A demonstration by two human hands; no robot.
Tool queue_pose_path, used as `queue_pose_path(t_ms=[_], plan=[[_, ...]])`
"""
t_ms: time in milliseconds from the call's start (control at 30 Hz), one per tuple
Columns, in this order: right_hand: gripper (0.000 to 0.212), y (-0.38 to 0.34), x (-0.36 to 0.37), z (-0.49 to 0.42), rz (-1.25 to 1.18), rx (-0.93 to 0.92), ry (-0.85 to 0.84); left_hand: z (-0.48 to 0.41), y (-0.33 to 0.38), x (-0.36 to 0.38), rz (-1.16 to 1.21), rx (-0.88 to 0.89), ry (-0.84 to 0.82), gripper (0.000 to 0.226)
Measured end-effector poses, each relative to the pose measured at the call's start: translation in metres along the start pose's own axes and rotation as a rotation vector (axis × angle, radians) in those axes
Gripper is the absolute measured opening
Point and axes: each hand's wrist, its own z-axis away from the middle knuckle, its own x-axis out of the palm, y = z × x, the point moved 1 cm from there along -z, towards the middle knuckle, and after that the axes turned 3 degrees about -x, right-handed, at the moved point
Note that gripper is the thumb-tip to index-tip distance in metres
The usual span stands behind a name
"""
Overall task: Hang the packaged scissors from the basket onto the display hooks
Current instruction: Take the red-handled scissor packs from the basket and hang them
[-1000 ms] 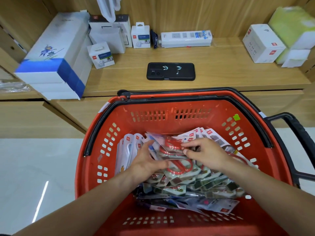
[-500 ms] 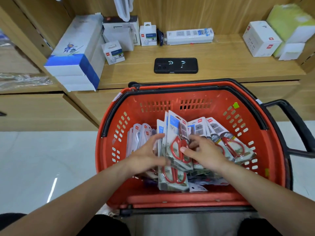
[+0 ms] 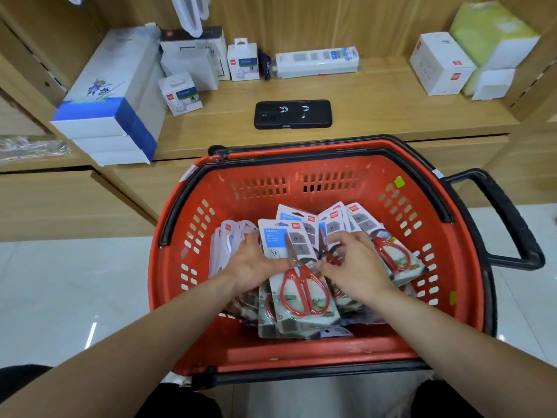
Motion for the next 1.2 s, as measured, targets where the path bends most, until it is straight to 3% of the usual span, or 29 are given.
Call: queue_pose_path(t_ms=[100,133,200,267,333,433,533,667,733,833,867,1000,1200], plan=[[0.062,0.002,-0.002,-0.004,-0.033,0.065,0.07,0.0,0.004,0.003,-0.044,-0.032,-0.027,0.034],[0.066,0.003,-0.003,-0.006,-0.046,0.083,0.09,-0.001,0.004,0.005,-0.076,-0.054,-0.008,0.044],[0.069,0.007,-0.005,-0.01,-0.093,0.097,0.111,-0.009,-0.004,0.009,-0.204,-0.13,0.039,0.094],[0.057,0.008,-0.007,-0.012,-0.138,0.127,0.098,-0.02,-0.016,0.011,-0.224,-0.179,0.037,0.122],[0.032,0.008,-0.007,-0.012,-0.12,0.134,0.067,-0.023,-0.018,0.01,-0.178,-0.187,0.021,0.12],[0.043,0.01,-0.004,-0.015,-0.172,0.154,0.041,-0.017,-0.017,0.008,-0.083,-0.184,-0.047,0.115],[0.045,0.012,-0.003,-0.017,-0.224,0.188,-0.024,-0.004,-0.005,0.005,0.023,-0.167,-0.034,0.091],[0.092,0.009,0.006,-0.016,-0.384,0.224,-0.17,0.005,0.002,-0.001,0.166,-0.127,-0.006,0.044],[0.081,0.011,0.009,-0.018,-0.458,0.215,-0.183,0.007,0.004,-0.002,0.22,-0.119,-0.024,0.029],[0.024,0.008,0.006,-0.016,-0.545,0.198,-0.207,0.012,0.009,-0.004,0.279,-0.126,-0.058,0.035],[0.017,0.009,0.005,-0.015,-0.58,0.2,-0.214,0.011,0.008,-0.005,0.301,-0.131,-0.067,0.04],[0.02,0.003,0.003,-0.009,-0.684,0.186,-0.203,0.013,0.008,-0.01,0.336,-0.125,-0.076,0.055],[0.027,-0.014,-0.015,0.006,-0.766,0.079,-0.086,0.034,0.031,-0.03,0.352,-0.022,0.065,0.068]])
